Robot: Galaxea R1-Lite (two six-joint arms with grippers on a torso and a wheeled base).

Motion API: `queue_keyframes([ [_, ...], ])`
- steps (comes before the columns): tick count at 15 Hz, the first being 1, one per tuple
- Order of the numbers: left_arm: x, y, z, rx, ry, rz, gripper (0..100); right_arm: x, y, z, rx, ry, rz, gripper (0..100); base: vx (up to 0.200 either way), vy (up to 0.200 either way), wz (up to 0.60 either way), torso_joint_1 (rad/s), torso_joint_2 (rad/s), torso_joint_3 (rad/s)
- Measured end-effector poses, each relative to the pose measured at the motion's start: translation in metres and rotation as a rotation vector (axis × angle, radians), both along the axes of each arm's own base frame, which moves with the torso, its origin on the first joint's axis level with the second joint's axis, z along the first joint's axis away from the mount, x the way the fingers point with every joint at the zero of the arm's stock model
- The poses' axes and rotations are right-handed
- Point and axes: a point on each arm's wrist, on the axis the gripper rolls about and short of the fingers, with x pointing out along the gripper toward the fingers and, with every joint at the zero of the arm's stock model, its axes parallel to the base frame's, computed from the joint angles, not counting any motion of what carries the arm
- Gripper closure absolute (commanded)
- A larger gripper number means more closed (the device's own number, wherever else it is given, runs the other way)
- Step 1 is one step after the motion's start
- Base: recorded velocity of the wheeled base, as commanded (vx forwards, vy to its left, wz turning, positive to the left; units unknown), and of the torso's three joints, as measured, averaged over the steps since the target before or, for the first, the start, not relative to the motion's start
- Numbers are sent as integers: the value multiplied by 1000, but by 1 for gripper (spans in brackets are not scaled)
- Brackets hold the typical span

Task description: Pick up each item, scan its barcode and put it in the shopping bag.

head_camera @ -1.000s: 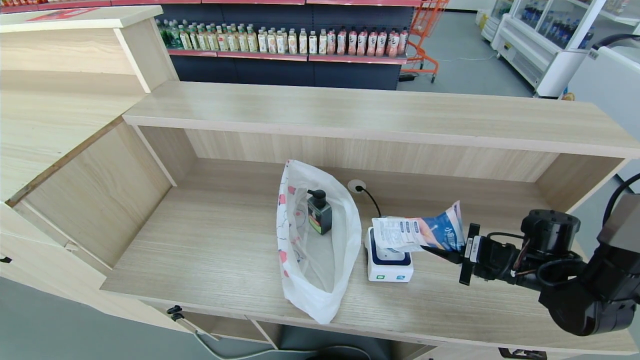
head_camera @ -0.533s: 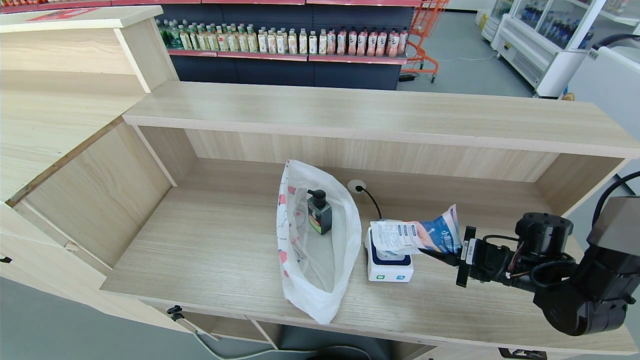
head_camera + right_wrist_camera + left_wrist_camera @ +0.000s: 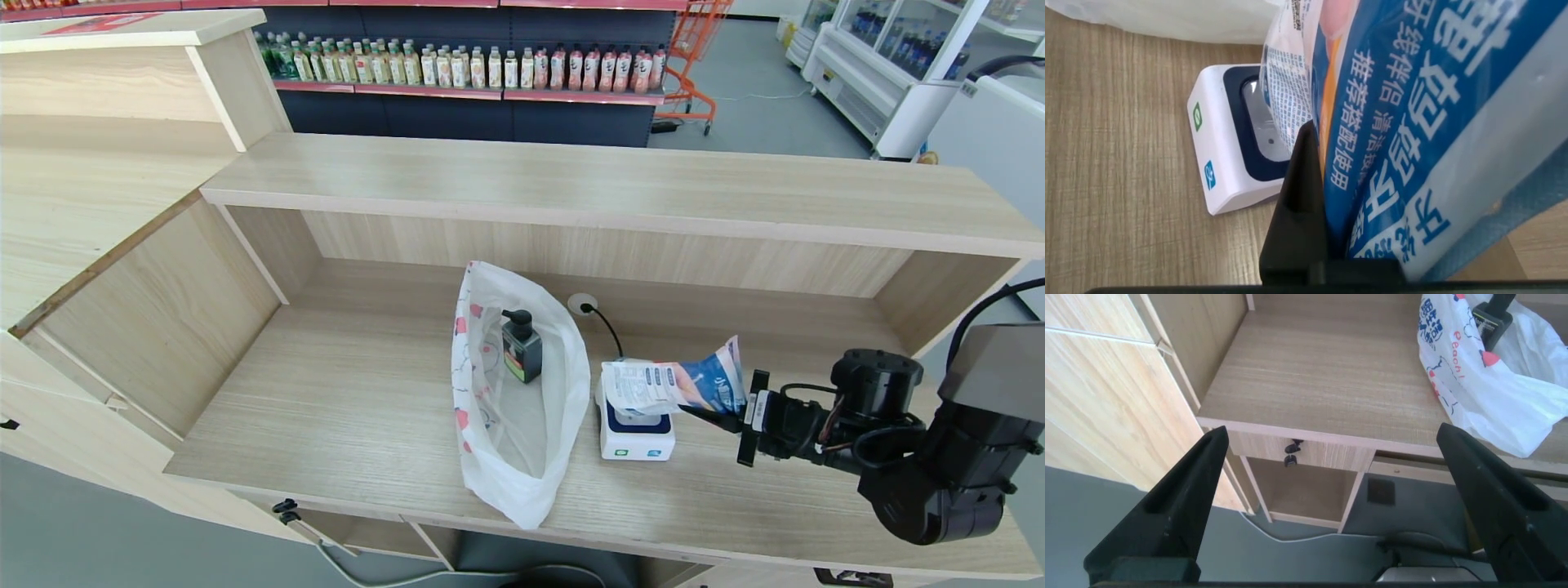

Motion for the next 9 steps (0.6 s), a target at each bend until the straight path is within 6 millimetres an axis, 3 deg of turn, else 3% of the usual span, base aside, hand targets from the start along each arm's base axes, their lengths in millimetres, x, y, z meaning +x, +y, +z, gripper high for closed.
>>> queue_keyframes([
  [6, 0, 0, 0, 0, 0, 0, 0, 3, 4, 1, 15, 9, 8, 100, 0, 0, 0, 0, 0, 0],
  [9, 0, 0, 0, 0, 0, 0, 0, -4, 7, 29, 102, 48, -4, 100, 0, 0, 0, 0, 0, 0],
])
